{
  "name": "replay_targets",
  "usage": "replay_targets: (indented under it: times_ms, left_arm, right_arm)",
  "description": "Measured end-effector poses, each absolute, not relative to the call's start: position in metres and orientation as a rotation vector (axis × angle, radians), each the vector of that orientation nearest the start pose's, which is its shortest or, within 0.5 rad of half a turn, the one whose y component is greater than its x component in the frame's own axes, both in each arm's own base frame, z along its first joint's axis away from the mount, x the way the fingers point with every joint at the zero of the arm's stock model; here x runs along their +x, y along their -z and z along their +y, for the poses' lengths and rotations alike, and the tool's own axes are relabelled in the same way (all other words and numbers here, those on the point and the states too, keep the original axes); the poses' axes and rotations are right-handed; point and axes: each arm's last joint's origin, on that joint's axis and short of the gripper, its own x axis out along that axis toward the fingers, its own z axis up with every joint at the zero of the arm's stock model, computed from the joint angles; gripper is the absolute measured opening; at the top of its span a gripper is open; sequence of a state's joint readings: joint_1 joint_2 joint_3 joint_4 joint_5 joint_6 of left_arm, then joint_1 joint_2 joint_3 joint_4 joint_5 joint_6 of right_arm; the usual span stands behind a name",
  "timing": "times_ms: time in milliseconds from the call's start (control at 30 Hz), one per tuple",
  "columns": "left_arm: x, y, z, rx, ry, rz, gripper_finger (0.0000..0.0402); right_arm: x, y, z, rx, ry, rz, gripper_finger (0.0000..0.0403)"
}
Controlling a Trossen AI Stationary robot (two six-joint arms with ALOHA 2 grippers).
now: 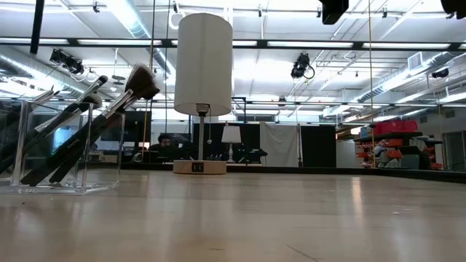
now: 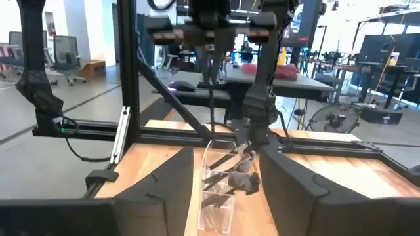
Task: Put items in baskets/containers
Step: Put the eyeshadow brush in the transparent organizer
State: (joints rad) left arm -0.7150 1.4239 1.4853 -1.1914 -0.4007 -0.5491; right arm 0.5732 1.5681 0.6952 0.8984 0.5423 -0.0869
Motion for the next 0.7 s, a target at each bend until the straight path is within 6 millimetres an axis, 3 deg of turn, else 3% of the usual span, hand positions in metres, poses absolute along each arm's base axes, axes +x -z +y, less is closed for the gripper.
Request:
replay_targets:
  times_ms: [367,700]
  left_arm:
    - [0.218,-0.293,-0.14,0.025,-0.099,1.18,0.0012]
    - [0.237,-0.256,-0.116,-0.141,0.019,1.258,0.0016]
  right_arm:
    - [0.273,-0.22,0.158,-0.053,-0.031,-0.013,0.0162]
    - [0.273,-0.22,0.158,-0.05,-0.031,-0.013,0.0162]
